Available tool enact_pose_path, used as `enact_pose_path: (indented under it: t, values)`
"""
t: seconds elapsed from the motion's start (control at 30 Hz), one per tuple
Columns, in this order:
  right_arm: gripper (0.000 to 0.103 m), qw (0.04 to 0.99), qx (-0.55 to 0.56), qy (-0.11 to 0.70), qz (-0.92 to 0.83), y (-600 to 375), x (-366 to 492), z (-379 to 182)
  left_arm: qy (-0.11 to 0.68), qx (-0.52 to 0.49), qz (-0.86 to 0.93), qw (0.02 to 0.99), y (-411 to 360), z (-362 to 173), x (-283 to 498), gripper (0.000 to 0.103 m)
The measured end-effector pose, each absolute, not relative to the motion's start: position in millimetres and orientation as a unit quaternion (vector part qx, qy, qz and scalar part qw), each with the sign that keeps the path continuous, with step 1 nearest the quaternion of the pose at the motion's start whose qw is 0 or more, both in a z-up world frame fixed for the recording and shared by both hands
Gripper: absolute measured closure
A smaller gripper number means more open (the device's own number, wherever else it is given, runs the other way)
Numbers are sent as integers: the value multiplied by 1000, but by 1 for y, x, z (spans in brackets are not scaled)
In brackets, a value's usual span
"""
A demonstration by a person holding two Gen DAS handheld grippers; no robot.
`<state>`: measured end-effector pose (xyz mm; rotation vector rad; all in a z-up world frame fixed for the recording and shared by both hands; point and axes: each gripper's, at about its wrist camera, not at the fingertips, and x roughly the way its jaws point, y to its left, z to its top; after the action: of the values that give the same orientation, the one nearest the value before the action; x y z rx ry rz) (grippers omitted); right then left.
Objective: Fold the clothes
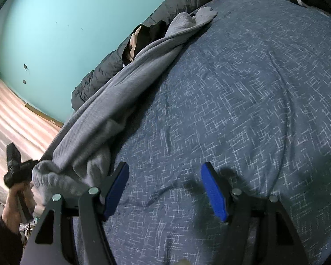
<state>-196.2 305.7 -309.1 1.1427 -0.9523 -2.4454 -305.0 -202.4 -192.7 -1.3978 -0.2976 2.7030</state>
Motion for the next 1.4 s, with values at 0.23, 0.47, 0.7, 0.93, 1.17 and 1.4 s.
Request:
enact_pose_path:
  t: [0.23,0.47,0.7,0.93,1.17,1.4]
  values:
    - [34,140,399,-326,-846,307,-199,-310,-122,-472,873,-32,-249,-219,-342,99]
    - [34,141,406,-323,-843,305,-203,-315,-126,-488,862,-54,-245,-240,-331,60]
    - [34,142,404,-322,-844,302,-199,-314,-148,-440,884,-60,-261,-199,-270,33]
    - [34,139,404,-318,-846,296,-198,-315,-176,-457,872,4,-224,-193,-210,27]
    - [34,139,405,-314,-847,293,-195,-316,-200,-475,857,21,-182,-225,-199,27]
    - [34,141,402,-318,-847,296,-198,-314,-178,-474,862,25,-155,-251,-223,27]
